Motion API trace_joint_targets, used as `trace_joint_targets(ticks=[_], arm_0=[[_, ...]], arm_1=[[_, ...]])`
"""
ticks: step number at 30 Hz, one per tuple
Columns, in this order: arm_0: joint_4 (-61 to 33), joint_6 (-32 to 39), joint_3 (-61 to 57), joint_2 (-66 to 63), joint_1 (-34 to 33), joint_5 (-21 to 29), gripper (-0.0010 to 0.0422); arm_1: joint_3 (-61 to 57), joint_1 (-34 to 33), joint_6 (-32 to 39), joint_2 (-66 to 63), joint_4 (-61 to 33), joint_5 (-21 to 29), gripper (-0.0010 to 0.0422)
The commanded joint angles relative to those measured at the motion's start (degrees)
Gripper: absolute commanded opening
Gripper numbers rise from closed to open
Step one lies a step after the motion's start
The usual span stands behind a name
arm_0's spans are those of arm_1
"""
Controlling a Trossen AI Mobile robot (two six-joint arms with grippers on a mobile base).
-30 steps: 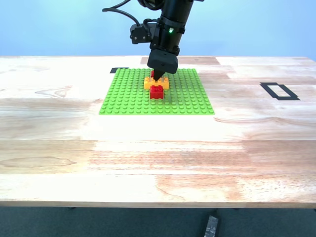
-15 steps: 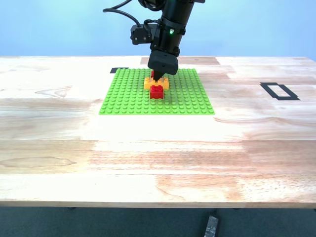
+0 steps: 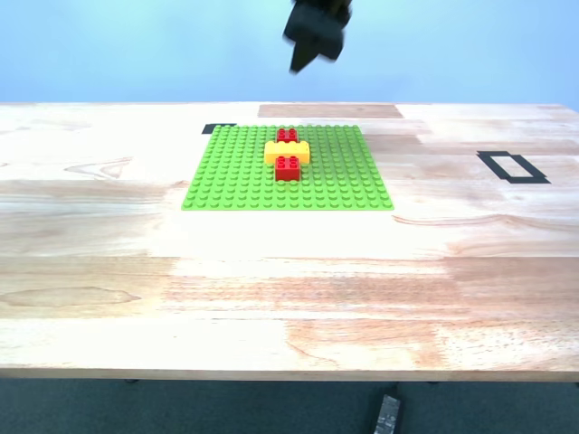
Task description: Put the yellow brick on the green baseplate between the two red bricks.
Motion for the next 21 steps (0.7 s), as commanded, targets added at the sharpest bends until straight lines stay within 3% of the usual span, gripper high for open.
trace_joint_targets(ticks=[1,12,21], arm_0=[[-0.24,0.02,0.02,-0.04,0.0,0.15,0.0],[-0.35,0.02,0.02,-0.04,0.0,-0.09,0.0],[0.26,0.0,0.02,-0.57,0.0,-0.26,0.0]], arm_1=[[-1.73,-1.7,1.01,-3.65,0.35,0.09,0.0],[-17.59,-8.72,7.08,-22.88,8.96,0.04,0.0],[-38.27,-14.51,16.81,-45.66,24.96,0.09,0.0]])
